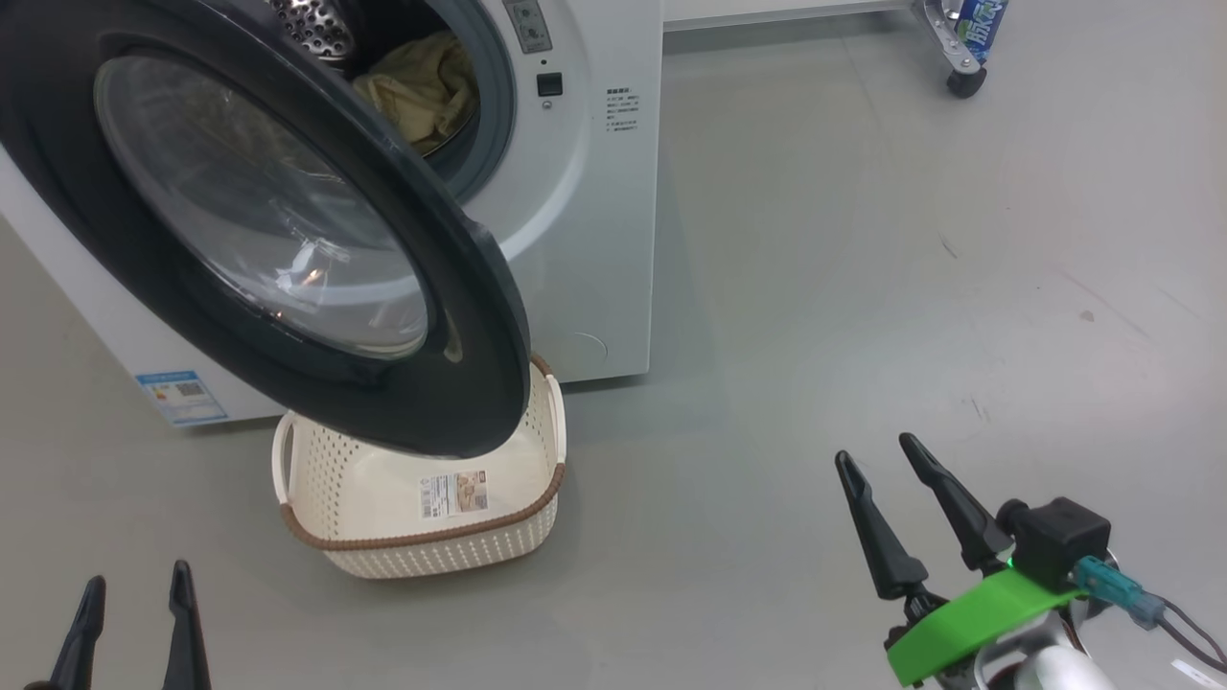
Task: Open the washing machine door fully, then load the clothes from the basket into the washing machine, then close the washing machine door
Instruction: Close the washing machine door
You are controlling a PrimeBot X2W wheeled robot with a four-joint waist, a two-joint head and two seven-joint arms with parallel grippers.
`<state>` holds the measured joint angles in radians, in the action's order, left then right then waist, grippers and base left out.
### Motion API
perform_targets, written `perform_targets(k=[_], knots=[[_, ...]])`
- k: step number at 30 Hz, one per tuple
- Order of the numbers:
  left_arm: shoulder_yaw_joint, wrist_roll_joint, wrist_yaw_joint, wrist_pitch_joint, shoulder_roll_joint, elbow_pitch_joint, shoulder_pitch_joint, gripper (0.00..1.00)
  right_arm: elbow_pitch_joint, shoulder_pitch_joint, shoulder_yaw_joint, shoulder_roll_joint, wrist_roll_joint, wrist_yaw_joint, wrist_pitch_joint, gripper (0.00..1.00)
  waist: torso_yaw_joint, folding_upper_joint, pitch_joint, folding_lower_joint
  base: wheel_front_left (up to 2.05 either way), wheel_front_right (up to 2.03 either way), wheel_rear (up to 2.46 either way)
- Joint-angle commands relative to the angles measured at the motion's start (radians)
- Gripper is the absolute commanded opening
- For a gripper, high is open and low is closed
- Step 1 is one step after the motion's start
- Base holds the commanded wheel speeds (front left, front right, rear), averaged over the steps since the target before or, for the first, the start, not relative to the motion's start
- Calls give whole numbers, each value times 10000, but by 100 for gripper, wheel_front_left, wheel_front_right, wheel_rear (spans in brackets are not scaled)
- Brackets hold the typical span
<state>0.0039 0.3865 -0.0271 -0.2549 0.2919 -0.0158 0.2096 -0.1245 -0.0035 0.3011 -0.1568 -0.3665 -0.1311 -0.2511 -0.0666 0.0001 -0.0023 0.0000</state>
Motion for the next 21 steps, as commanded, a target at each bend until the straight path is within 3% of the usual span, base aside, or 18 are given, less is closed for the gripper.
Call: perform_targets(k=[1,16,17,18,19,20,21], knots=[[521,-135,-7,-68,100,292,-336,100,330,-244,97,-116,58,4,-107,100,-4,-1,11,0,0,0,0],[660,-233,107,-68,-69,286,-328,100,330,-255,47,-90,61,4,-107,98,31,-1,53,0,0,0,0],[684,-231,109,-68,-91,302,-326,100,326,-258,48,-85,68,4,-107,89,29,-1,57,0,0,0,0],[699,-247,108,-68,-98,304,-316,100,324,-260,45,-80,72,4,-107,72,29,-1,59,0,0,0,0],[712,-252,112,-68,-113,308,-313,100,323,-260,43,-78,71,4,-107,41,33,-1,62,0,0,0,0],[725,-255,121,-68,-126,306,-315,100,321,-259,40,-81,76,4,-107,16,39,-1,63,0,0,0,0],[737,-262,130,-68,-134,295,-313,100,324,-258,38,-80,81,4,-107,0,40,-1,62,0,0,0,0]])
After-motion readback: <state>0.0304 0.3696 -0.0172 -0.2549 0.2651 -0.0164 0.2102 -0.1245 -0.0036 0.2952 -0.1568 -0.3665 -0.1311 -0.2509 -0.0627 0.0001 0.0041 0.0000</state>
